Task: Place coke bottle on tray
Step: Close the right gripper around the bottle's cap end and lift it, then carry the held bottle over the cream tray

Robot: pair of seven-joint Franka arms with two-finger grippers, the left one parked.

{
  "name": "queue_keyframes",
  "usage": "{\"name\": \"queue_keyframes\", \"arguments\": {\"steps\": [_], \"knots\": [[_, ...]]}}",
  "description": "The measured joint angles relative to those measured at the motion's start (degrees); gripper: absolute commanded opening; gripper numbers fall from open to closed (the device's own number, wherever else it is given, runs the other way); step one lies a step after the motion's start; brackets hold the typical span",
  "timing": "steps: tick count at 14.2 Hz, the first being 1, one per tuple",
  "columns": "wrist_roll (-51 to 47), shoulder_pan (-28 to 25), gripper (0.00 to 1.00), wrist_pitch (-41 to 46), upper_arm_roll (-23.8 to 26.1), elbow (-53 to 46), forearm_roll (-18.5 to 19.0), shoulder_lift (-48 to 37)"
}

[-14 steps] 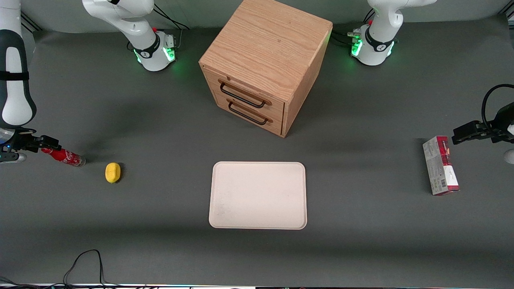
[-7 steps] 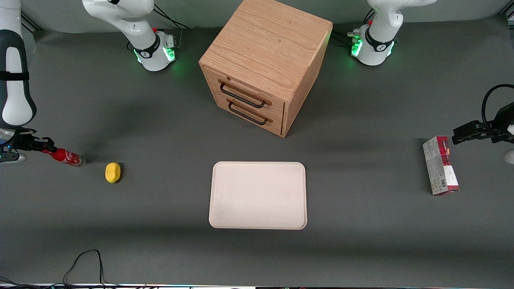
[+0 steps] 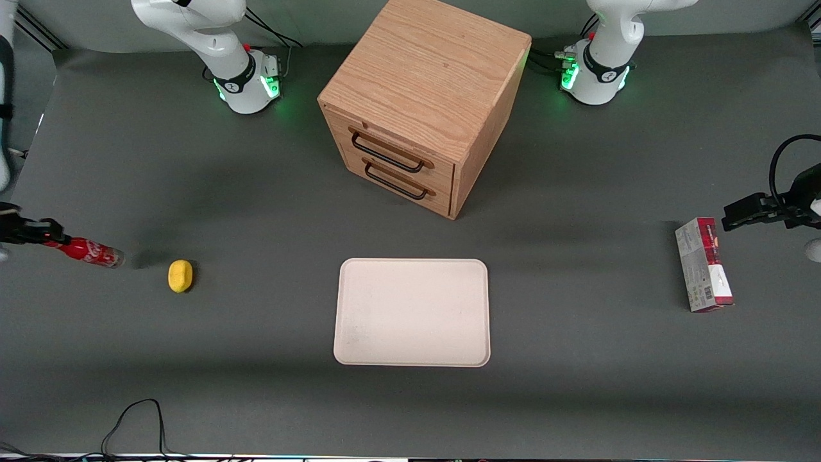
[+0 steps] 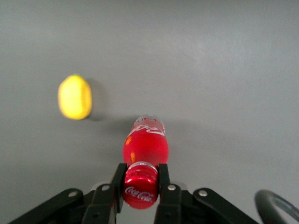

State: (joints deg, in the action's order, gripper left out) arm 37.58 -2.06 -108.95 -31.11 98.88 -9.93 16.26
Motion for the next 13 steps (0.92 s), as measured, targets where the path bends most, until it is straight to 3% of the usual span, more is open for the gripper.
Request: {"name": "queue_keyframes", "arguments": {"steps": [3,8,13], "knots": [[0.0,-0.26,0.02,14.67,-0.32,-13.2,0.88,-1.16],[0.2,-0.2,0.02,32.02,-0.9,-31.09,3.5,-2.69],[-0.61,-3.03,0.0,34.22,3.0,-35.2,3.37,-1.79]]}}
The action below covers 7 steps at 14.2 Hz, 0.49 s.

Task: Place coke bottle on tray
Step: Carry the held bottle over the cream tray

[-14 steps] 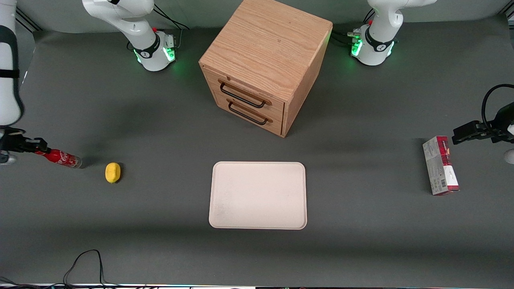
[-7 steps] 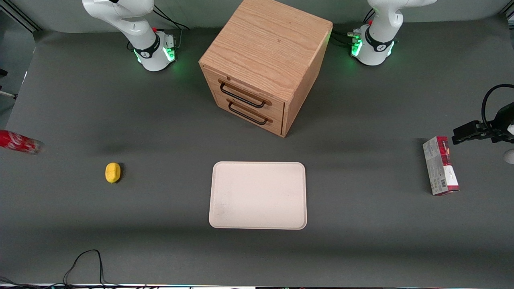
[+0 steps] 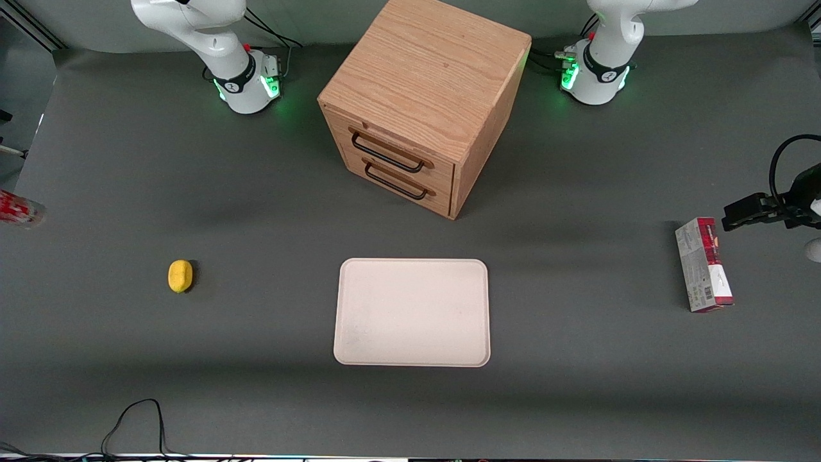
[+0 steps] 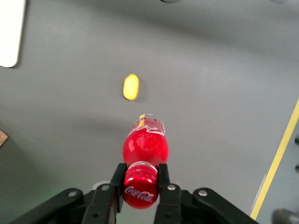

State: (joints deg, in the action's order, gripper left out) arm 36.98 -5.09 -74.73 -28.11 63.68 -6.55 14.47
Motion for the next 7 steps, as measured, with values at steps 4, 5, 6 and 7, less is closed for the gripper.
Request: {"name": "queue_keyframes", "arguments": {"steps": [4,5,6,7], "knots": [[-11.91,-3.89,0.0,-0.23,13.56,-3.64,0.14,1.64],[-15.52,-4.16,0.0,-0.3,17.78,-4.92,0.21,2.33],[-19.05,-4.48,0.0,-0.38,21.55,-6.18,0.26,3.26],[-22.29,-5.14,0.0,-0.62,24.73,-7.28,0.44,4.31]]}}
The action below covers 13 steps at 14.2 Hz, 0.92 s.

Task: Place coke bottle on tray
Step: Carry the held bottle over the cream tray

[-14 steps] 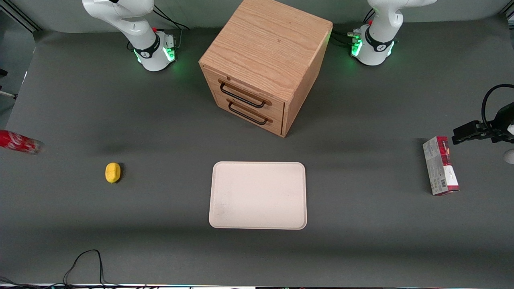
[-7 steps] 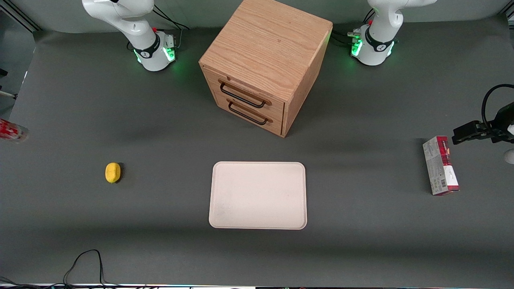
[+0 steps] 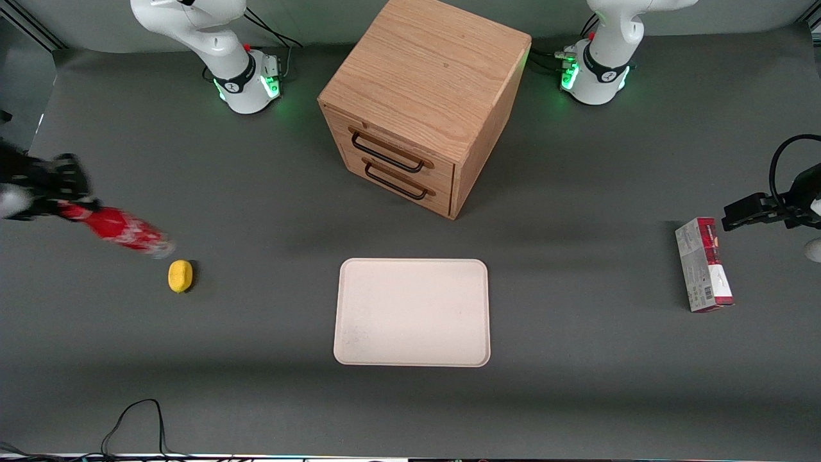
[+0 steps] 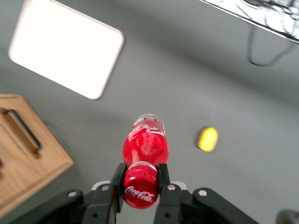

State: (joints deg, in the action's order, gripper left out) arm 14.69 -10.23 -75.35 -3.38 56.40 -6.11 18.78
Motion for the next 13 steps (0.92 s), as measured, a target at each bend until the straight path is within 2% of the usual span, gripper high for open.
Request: {"name": "queue_keyframes", "arguments": {"steps": [2,4,6,8,13], "knots": [[-4.78,-4.34,0.0,-1.29,3.3,-1.75,2.95,2.27],[-9.41,-11.45,0.0,-3.12,3.66,-2.62,5.78,4.26],[-13.08,-16.54,0.0,-5.25,3.7,-2.98,6.6,5.87],[-13.61,-18.18,0.0,-7.8,3.87,-3.22,6.66,7.49],[-13.61,-17.5,0.0,-16.98,3.94,-3.13,6.67,15.52]]}}
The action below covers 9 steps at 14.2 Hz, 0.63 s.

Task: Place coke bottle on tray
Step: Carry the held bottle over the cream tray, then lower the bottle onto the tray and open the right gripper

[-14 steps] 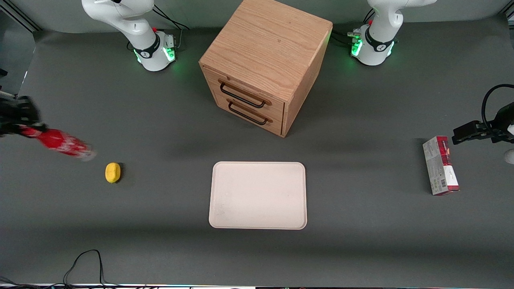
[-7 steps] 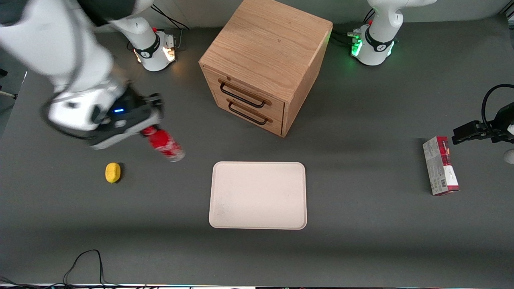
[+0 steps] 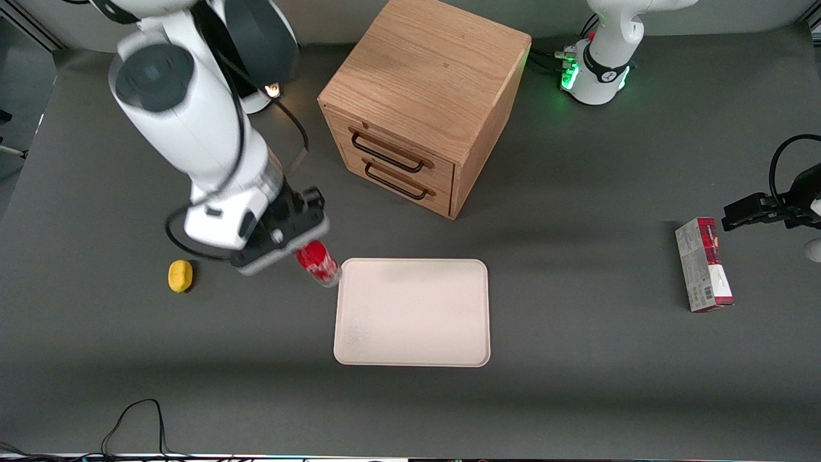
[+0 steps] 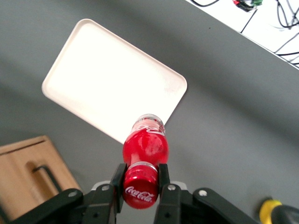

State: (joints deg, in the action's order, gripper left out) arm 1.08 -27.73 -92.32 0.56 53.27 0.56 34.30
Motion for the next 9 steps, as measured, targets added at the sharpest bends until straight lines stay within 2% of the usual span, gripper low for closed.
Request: {"name": "queue_keyframes", "arguments": {"steps": [5,9], "knots": [[0.03,0.37,0.0,-11.45,-0.01,-0.03,0.02,12.92],[0.03,0.47,0.0,-15.65,-0.12,-0.09,0.08,17.99]]}}
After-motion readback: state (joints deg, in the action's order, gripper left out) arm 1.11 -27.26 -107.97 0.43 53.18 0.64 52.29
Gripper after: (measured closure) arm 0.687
